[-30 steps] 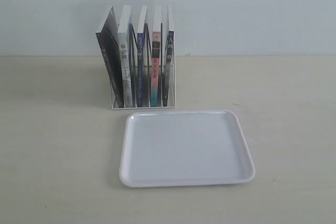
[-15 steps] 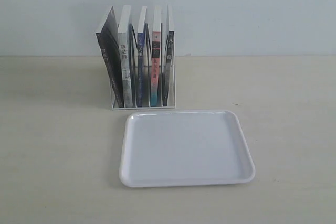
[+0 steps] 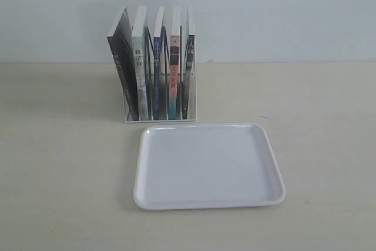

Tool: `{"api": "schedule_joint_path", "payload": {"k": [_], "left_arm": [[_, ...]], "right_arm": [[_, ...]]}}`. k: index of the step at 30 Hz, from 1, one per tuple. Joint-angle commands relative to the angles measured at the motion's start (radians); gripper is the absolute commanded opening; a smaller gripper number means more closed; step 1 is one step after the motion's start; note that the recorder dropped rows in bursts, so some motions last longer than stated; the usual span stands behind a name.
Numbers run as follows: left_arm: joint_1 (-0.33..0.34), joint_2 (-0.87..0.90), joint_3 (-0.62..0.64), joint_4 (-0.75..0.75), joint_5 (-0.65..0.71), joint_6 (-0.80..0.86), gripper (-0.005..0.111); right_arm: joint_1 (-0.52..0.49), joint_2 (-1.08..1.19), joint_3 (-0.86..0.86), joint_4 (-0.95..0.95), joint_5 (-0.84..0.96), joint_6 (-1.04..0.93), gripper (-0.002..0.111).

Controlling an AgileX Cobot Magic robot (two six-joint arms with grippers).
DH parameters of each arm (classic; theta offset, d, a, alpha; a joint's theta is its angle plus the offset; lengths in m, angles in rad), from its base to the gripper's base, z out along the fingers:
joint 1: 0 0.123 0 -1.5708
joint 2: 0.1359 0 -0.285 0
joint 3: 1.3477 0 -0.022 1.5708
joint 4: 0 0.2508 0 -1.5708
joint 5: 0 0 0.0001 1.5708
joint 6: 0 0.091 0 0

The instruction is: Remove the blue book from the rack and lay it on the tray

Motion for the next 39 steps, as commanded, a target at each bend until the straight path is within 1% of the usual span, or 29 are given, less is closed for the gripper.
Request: {"api": "schedule_joint_path", "payload": {"k": [1,2,5,7,13,16,17,18,19,21,24,26,28,29,31,34,36,39], "left_arm": [[0.002,-0.003,0.003,0.001,-0.004,0.004,0.004],[0.002,-0.003,0.003,0.001,-0.004,0.004,0.004],[0.002,-0.003,0.003,0.001,-0.004,0.004,0.004],[0.002,-0.003,0.003,0.001,-0.004,0.004,0.004],[0.002,-0.003,0.003,0.001,-0.004,0.004,0.004],[0.002,-0.003,0.003,0.001,-0.004,0.004,0.004],[0.002,-0.003,0.003,0.001,-0.004,0.004,0.004],[0.002,-0.003,0.003,0.001,-0.004,0.004,0.004],[0.002,-0.003,0.003,0.001,-0.004,0.004,0.004],[0.002,-0.003,0.003,0.001,-0.004,0.004,0.004],[0.002,-0.003,0.003,0.001,-0.004,0.004,0.004],[0.002,-0.003,0.003,0.001,-0.004,0.004,0.004],[0.002,-0.003,0.003,0.001,-0.004,0.004,0.004],[0.002,-0.003,0.003,0.001,-0.004,0.004,0.004],[0.002,-0.003,0.003,0.001,-0.004,0.004,0.004],[0.002,-0.003,0.003,0.001,-0.004,0.004,0.004],[0.002,-0.003,0.003,0.001,-0.004,0.004,0.004],[0.002,-0.003,0.003,0.001,-0.004,0.004,0.004]], "right_arm": [[-0.003,-0.005,0.000,-0.011,-0.181,-0.011,0.001],[-0.003,-0.005,0.000,-0.011,-0.310,-0.011,0.001],[-0.003,-0.005,0.000,-0.009,-0.622,-0.011,0.001],[-0.003,-0.005,0.000,-0.009,-0.749,-0.011,0.001],[-0.003,-0.005,0.000,0.006,-0.977,-0.003,0.001],[-0.003,-0.005,0.000,0.006,-1.039,0.065,0.001],[-0.003,-0.005,0.000,0.006,-1.020,0.070,0.001],[-0.003,-0.005,-0.005,0.002,-0.955,0.070,0.001],[-0.003,-0.005,-0.080,-0.024,-0.706,0.025,0.001],[-0.003,0.014,-0.181,-0.050,-0.457,-0.033,0.001],[-0.003,0.144,-0.317,-0.050,-0.264,-0.053,0.001],[-0.003,0.229,-0.378,-0.048,-0.190,-0.051,0.001],[-0.003,0.303,-0.416,-0.048,-0.166,-0.051,0.001],[-0.003,0.364,-0.437,-0.048,-0.184,-0.051,0.001],[-0.003,0.417,-0.444,-0.048,-0.209,-0.051,0.001],[-0.003,0.435,-0.444,-0.048,-0.251,-0.051,0.001],[-0.003,0.435,-0.444,-0.041,-0.293,-0.017,0.001],[-0.003,0.437,-0.444,-0.041,-0.305,0.029,0.001]]}}
